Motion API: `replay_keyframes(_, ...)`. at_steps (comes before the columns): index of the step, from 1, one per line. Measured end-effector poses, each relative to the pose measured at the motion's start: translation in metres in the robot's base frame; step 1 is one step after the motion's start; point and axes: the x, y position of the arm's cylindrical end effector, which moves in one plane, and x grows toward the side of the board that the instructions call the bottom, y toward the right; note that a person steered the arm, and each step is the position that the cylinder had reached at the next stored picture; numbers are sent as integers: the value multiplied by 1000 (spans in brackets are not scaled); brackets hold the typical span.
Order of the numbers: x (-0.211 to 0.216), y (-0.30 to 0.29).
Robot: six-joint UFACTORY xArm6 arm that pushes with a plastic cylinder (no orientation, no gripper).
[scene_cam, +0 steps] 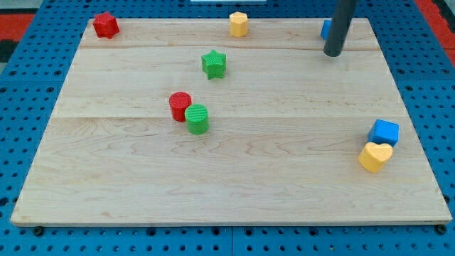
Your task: Push the blue triangle parallel to the yellow hexagon
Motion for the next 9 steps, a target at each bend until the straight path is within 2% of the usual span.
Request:
replay_keyframes(2,-51,2)
replay_keyframes(4,-56,1)
replay_keyframes(5,-51,17)
replay_keyframes(6,-56,63)
replay_keyframes(7,-102,67)
replay_keyframes(8,-102,65)
replay_keyframes(9,-102,36)
